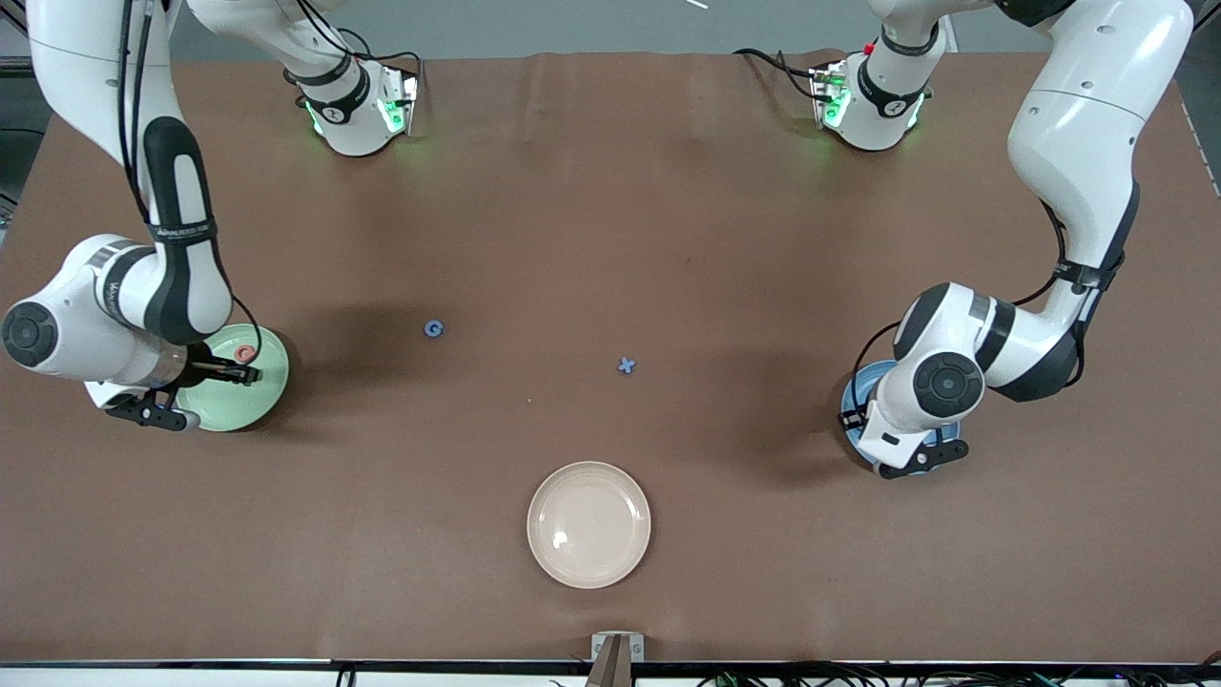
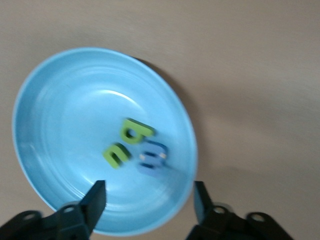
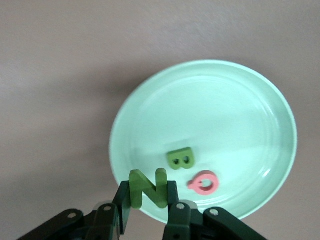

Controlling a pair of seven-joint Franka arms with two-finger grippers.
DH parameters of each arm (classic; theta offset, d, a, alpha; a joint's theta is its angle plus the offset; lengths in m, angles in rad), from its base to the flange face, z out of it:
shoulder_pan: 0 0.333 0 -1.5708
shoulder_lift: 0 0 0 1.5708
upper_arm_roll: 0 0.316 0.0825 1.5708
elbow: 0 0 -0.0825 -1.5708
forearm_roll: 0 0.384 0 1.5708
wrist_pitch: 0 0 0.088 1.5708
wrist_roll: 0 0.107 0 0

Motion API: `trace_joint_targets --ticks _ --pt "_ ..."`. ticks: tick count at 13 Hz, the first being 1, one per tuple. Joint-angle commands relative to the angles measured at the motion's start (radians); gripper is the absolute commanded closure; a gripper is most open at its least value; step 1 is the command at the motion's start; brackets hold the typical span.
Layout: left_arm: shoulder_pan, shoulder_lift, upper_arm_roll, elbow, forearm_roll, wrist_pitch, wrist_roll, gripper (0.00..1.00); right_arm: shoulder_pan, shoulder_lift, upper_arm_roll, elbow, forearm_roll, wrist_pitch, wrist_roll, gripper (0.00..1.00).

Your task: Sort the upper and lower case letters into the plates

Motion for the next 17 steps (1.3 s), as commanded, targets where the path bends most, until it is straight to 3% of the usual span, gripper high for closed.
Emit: trace_joint_targets --ticks 1,4,10,11,12,13,14,17 --pt "-0.019 -0.035 -0.076 -0.032 -0.019 -0.015 -0.141 0.00 -0.028 0.009 0.012 -0.028 -0.008 0.032 -0.098 0.81" --pt "-0.129 0.002 -0.133 -0.012 -0.025 0.055 -0.355 0.00 -0.097 0.054 0.012 -0.022 -0.003 0.104 -0.295 0.81" --pt "-0.395 0.118 -0.086 0.092 -0.023 0.155 -0.786 0.04 -0.140 0.091 0.039 -0.030 0.026 0.151 -0.352 0.70" --pt "-0.458 0.129 -0.043 0.115 -0.017 0.160 -0.898 0.05 -0.137 0.090 0.039 -0.030 0.026 0.144 -0.349 0.47" --pt "-0.530 0.141 0.023 0.141 -0.020 0.160 -0.987 0.05 -0.131 0.085 0.039 -0.028 0.026 0.138 -0.346 0.09" --pt "-0.608 0.158 0.089 0.176 -0.028 0.160 -1.061 0.07 -0.124 0.073 0.038 -0.028 0.026 0.126 -0.344 0.00" --pt "-0.657 0.181 0.129 0.211 -0.031 0.160 -1.118 0.10 -0.105 0.044 0.035 -0.030 0.025 0.096 -0.335 0.00" --pt "-0.687 0.215 0.145 0.253 -0.031 0.172 -1.206 0.13 -0.034 -0.060 0.030 -0.030 0.018 -0.042 -0.202 0.00"
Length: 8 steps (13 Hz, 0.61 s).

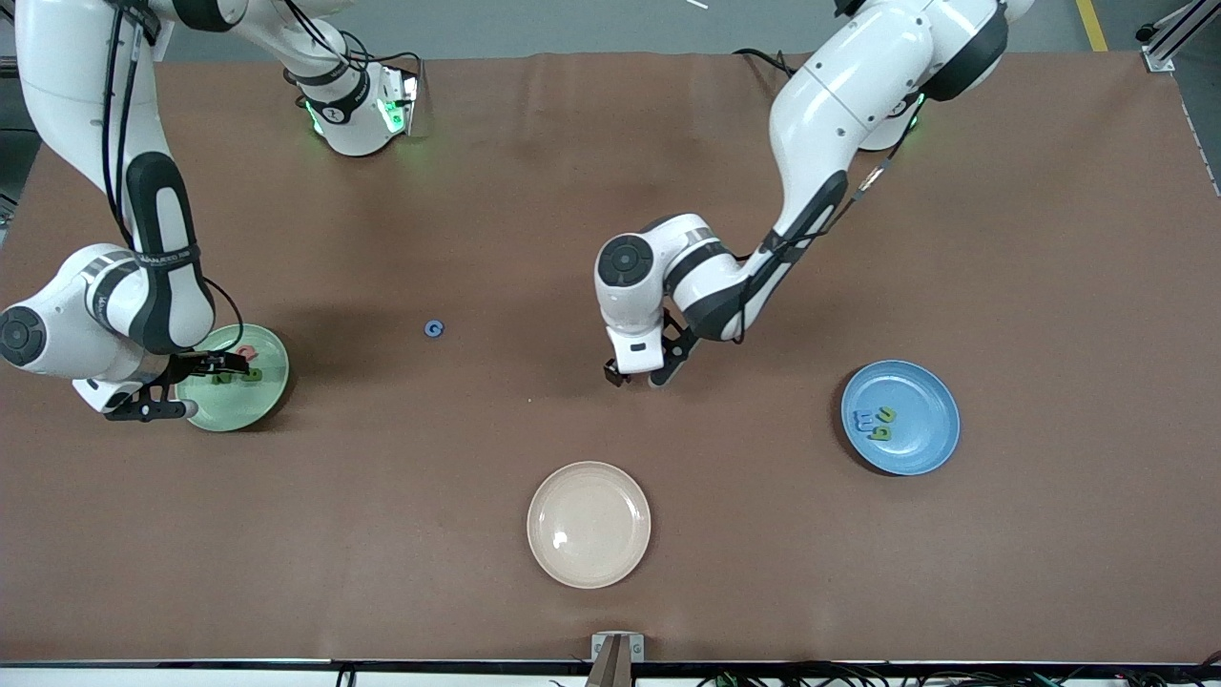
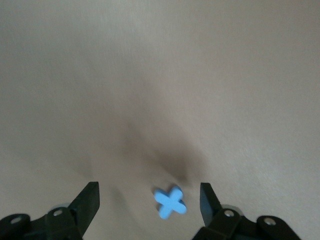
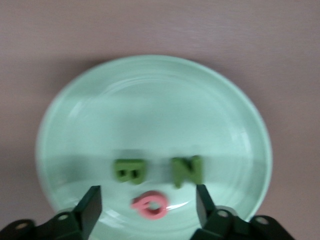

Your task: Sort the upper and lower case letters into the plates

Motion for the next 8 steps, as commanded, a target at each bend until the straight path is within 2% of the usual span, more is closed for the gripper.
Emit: trace_joint_targets --ticks 1,3,6,7,8 --pt "-0.007 0.033 0.010 0.054 -0.017 0.019 -0.052 0.16 0.078 -0.131 -0.005 -0.032 -0.001 -0.116 0.142 0.00" --pt "-0.013 0.042 0.011 0.054 -0.015 0.045 -0.080 0.21 0.135 -0.178 -0.005 -0.069 -0.001 -0.152 0.216 0.00" --pt "-0.013 0.056 0.011 0.054 -0.014 0.059 -0.080 0.27 0.250 -0.270 -0.005 -0.169 -0.001 -0.118 0.299 0.00" --pt "-0.013 0.057 0.011 0.054 -0.015 0.059 -0.079 0.36 0.294 -0.291 -0.005 -0.204 -0.002 -0.083 0.366 0.00" --pt "-0.013 0.056 0.011 0.052 -0.015 0.059 -0.073 0.50 0.339 -0.313 -0.005 -0.251 -0.002 -0.021 0.414 0.00"
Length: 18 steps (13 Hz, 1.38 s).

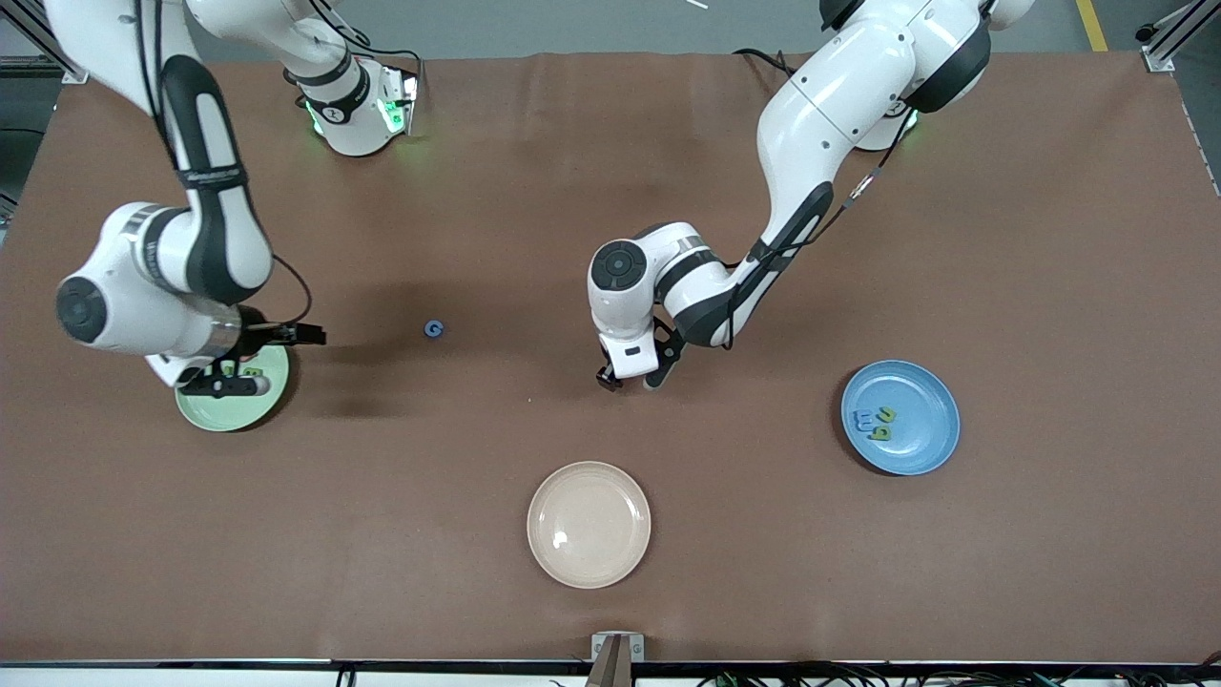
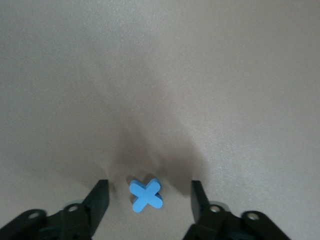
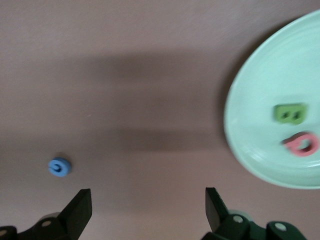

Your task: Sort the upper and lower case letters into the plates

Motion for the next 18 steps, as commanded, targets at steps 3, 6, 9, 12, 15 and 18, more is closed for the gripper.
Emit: trace_joint_targets --ticks 3,6,9,12,15,18 --pt "-0.002 0.014 0.005 0.020 -0.014 0.007 0.007 0.69 0.204 -0.100 -0.005 -0.219 0.000 0.267 0.254 0.00" --pt "0.021 -0.008 0.005 0.022 -0.011 0.004 0.090 0.99 0.307 -0.086 -0.001 -0.256 0.000 0.367 0.377 0.00" --pt "0.101 -0.101 0.001 0.016 -0.009 -0.037 0.206 0.99 0.370 -0.037 0.000 -0.268 0.003 0.436 0.441 0.00" --pt "0.222 -0.190 -0.025 0.010 -0.018 -0.132 0.438 0.99 0.407 0.007 0.003 -0.289 0.012 0.505 0.449 0.01" --pt "0.394 -0.225 -0.094 0.002 -0.020 -0.239 0.744 0.99 0.407 0.038 0.003 -0.295 0.013 0.524 0.451 0.03" --pt "0.575 -0.238 -0.149 -0.042 -0.020 -0.292 1.065 0.99 0.413 0.056 0.015 -0.294 0.055 0.527 0.451 0.15"
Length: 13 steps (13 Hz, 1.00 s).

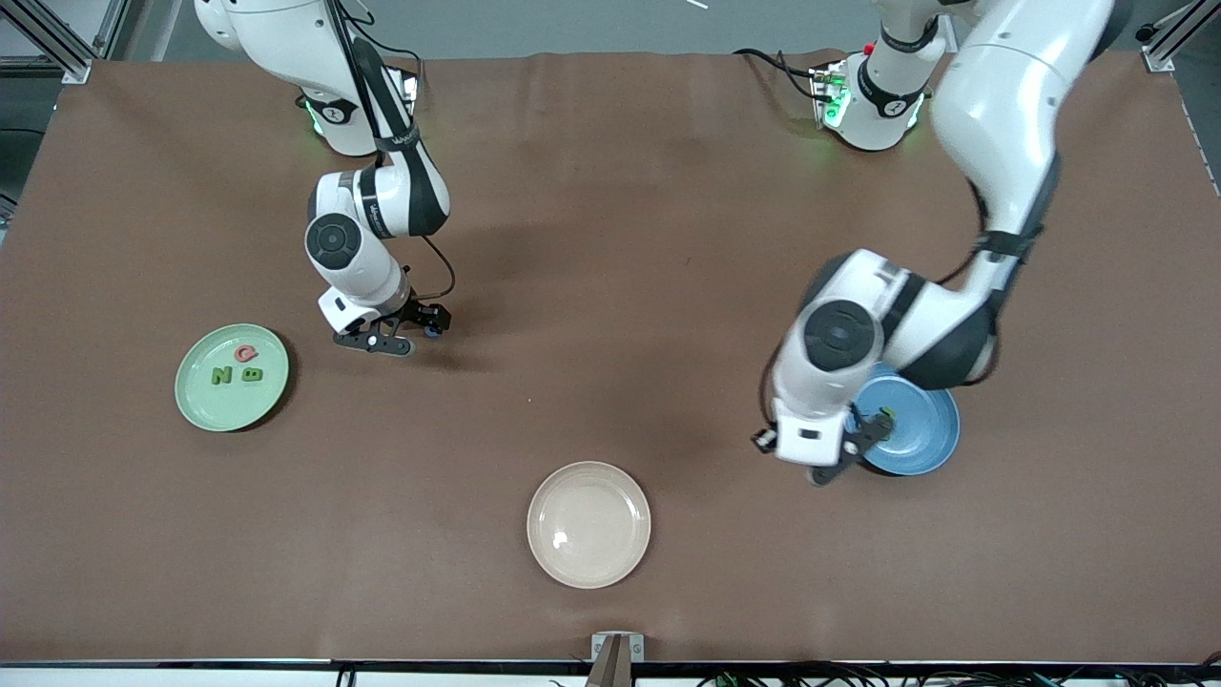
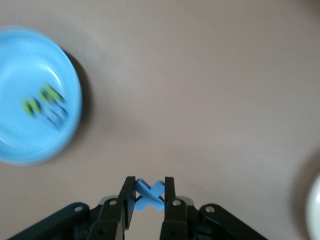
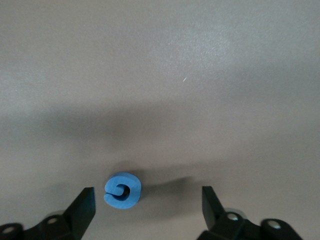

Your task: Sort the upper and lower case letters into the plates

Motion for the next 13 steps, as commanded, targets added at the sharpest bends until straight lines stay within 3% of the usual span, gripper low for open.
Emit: trace_joint_targets --ticks 1,4,5,6,7,8,13 --pt "0.154 -0.026 -0.051 -0.089 -0.016 -0.019 0.255 0.99 0.018 0.015 0.009 -0.010 0.058 0.017 0.011 0.20" --pt "0.286 -0.023 -0.062 -0.161 -0.015 -0.016 0.465 0.97 0.018 0.029 0.021 -0.006 0.090 0.017 0.009 0.24" --pt "0.313 -0.021 -0.062 -0.176 -0.013 -0.009 0.507 0.92 0.018 0.037 0.021 -0.003 0.100 0.017 0.009 0.25" --pt "0.333 -0.018 -0.062 -0.180 -0.013 -0.008 0.519 0.72 0.018 0.043 0.024 0.003 0.109 0.017 0.008 0.27" --pt "0.340 -0.018 -0.062 -0.178 -0.013 -0.008 0.518 0.30 0.018 0.051 0.030 0.007 0.116 0.022 0.006 0.28" --pt "0.348 -0.023 -0.062 -0.178 -0.013 -0.008 0.516 0.01 0.015 0.057 0.036 0.007 0.120 0.035 0.005 0.33" --pt "0.350 -0.162 -0.125 -0.146 -0.015 -0.058 0.521 0.00 0.015 0.065 0.041 0.010 0.120 0.040 0.005 0.59"
